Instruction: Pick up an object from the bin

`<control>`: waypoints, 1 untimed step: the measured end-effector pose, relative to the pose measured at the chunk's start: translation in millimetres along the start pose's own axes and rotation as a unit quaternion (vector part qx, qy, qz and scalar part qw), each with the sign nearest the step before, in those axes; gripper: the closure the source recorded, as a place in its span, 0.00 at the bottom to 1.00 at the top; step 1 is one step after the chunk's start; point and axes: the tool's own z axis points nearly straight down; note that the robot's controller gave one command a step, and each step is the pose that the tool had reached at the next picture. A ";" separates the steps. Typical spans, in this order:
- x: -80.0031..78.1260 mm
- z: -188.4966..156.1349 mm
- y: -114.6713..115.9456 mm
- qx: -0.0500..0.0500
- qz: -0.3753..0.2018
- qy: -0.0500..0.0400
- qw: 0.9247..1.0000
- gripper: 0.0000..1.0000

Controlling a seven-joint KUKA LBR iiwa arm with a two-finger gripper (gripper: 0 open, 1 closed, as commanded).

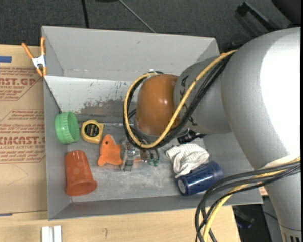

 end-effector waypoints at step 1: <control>0.0 0.0 0.0 0.000 0.000 0.000 1.000 1.00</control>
Offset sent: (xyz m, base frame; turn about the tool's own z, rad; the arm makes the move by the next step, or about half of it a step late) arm -0.0101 -0.0038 0.0889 -0.0109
